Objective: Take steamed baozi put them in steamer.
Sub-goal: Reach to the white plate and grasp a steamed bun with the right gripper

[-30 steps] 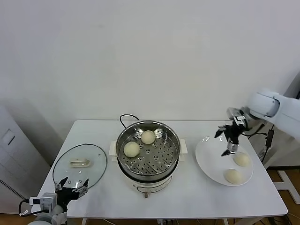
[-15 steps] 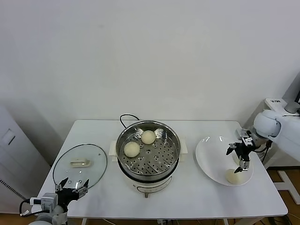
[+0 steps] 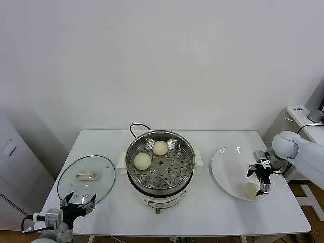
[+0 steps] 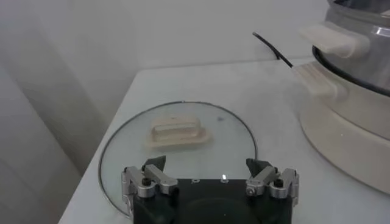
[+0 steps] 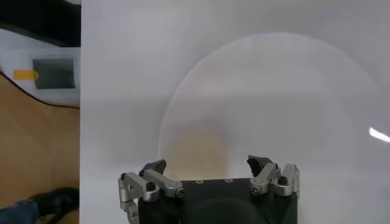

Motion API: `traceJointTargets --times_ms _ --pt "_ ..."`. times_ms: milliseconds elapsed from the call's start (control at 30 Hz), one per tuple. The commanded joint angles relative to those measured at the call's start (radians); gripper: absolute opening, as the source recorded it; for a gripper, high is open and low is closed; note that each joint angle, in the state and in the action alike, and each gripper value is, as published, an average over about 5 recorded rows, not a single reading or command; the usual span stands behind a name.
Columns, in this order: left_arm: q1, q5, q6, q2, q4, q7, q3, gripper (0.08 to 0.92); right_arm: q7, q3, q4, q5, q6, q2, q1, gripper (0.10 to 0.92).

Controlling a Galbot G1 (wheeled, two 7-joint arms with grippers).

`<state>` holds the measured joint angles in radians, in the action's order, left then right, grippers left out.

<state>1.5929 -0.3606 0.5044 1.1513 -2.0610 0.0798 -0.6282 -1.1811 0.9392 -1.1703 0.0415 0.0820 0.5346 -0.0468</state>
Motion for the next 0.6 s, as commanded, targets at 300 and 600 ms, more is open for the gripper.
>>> traceJointTargets --times_ms 300,600 --pt "0.006 0.005 -0.003 0.001 -0.002 0.0 -0.001 0.823 0.013 -0.111 0.047 -0.056 0.013 0.022 0.105 0.618" --pt "0.008 0.007 -0.001 0.003 -0.007 0.0 0.0 0.823 0.011 -0.128 0.031 -0.035 0.027 0.009 0.104 0.503"
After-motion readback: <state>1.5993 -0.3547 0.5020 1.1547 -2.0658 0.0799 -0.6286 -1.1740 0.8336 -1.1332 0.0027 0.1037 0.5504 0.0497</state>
